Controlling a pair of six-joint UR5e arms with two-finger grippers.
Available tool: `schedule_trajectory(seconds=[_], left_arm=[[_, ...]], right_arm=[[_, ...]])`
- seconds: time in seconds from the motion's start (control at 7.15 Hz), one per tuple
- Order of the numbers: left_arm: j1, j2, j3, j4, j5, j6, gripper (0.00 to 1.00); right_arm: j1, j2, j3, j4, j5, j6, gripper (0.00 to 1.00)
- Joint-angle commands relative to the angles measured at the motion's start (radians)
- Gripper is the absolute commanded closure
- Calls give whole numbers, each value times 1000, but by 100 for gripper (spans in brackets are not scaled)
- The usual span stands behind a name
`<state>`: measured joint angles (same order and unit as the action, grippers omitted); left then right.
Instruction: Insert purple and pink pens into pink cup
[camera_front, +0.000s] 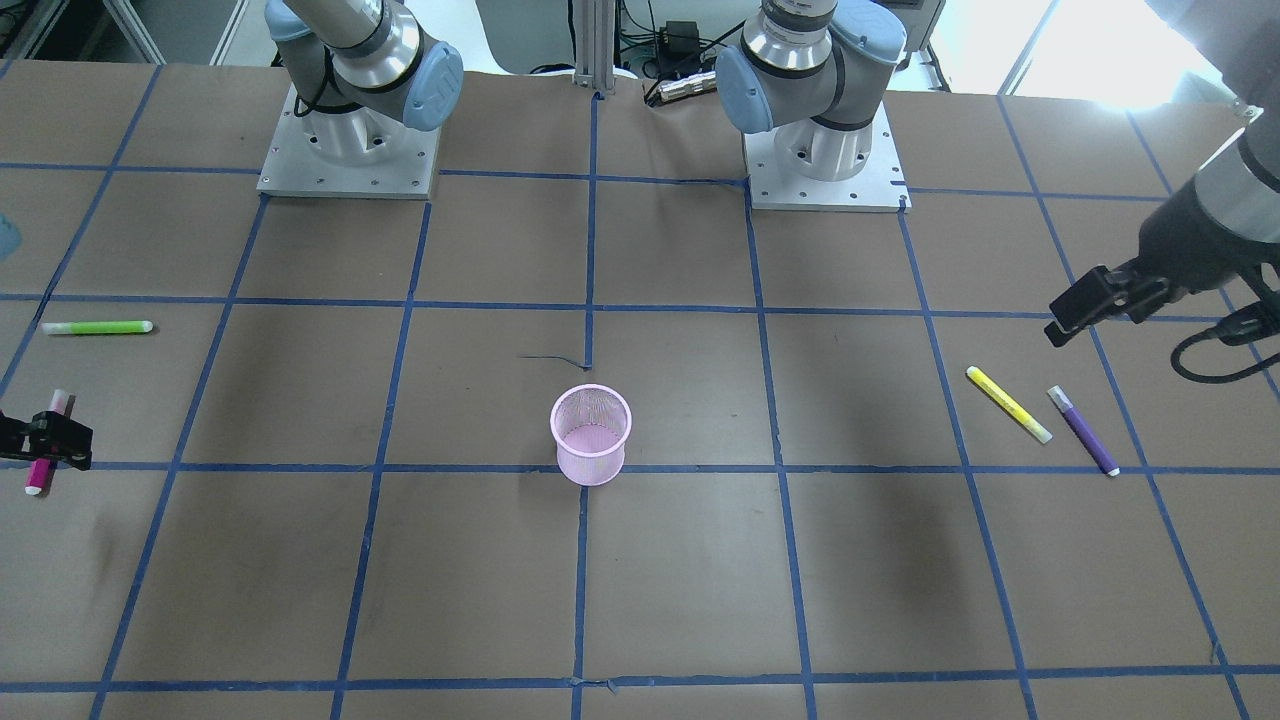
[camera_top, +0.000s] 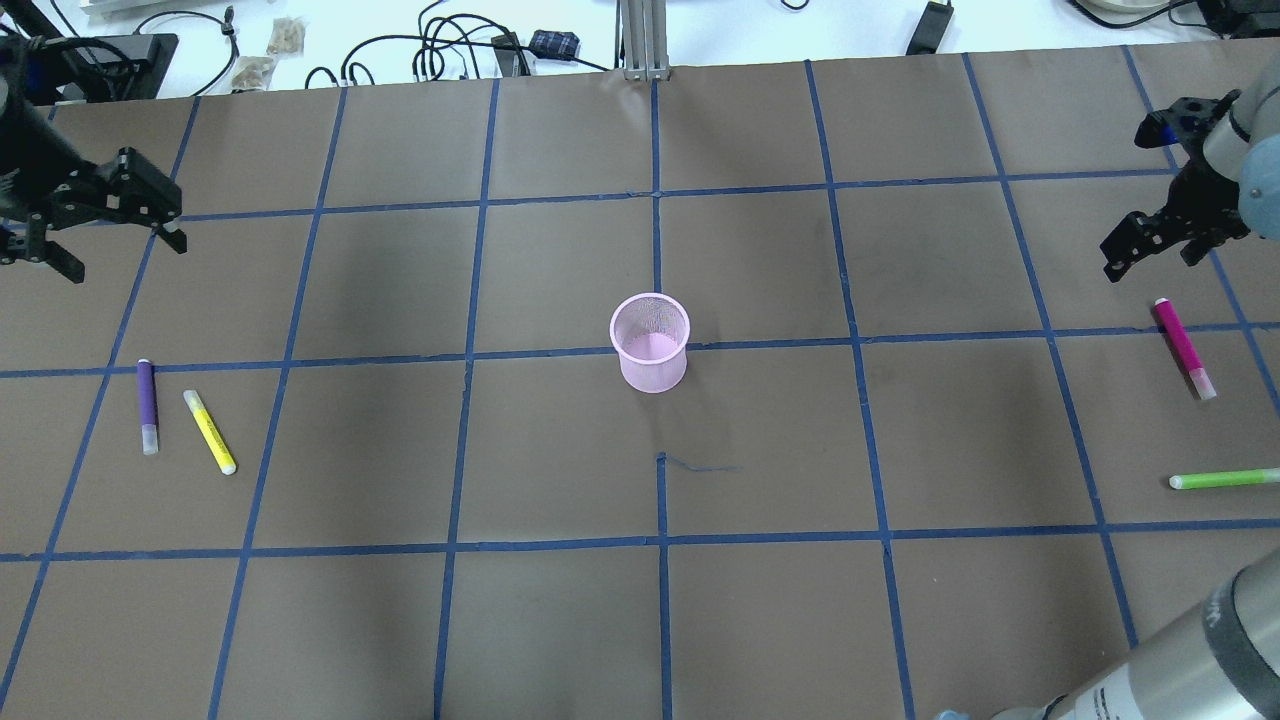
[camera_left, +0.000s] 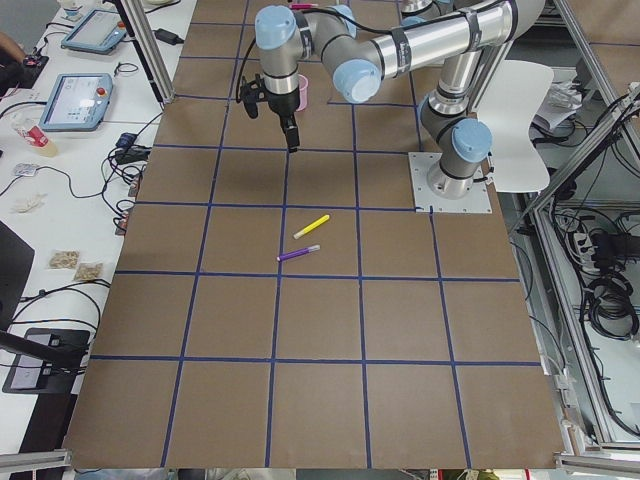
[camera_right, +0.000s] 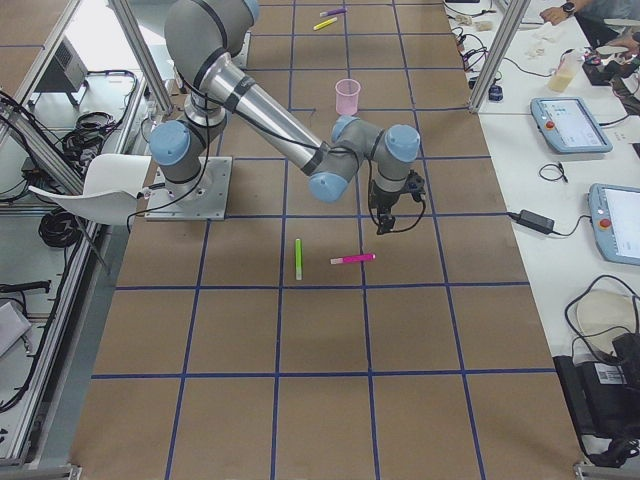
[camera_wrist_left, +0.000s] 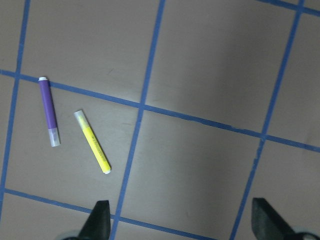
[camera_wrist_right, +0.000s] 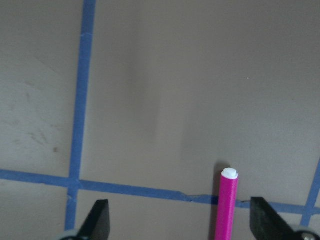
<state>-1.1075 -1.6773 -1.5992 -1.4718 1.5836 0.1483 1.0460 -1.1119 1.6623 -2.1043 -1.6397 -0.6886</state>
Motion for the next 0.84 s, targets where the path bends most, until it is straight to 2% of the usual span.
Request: schedule_trajectory(seconds=[0.0, 0.14, 0.42, 0.56, 0.7], left_arm=[[72, -97, -40, 194, 4, 25, 0], [87, -151, -53, 243, 6, 92, 0], [132, -253, -105, 425, 12, 149, 3], [138, -300, -149, 489, 83, 151, 3], [146, -338, -165, 569, 90, 178, 4]], right_arm=[[-32, 47, 4, -33, -14, -45, 4], [-37, 53, 4, -34, -17, -48, 4], [-69, 90, 2, -34, -16, -51, 9], [-70, 92, 2, -34, -17, -51, 12], [-72, 98, 2, -34, -19, -51, 19]])
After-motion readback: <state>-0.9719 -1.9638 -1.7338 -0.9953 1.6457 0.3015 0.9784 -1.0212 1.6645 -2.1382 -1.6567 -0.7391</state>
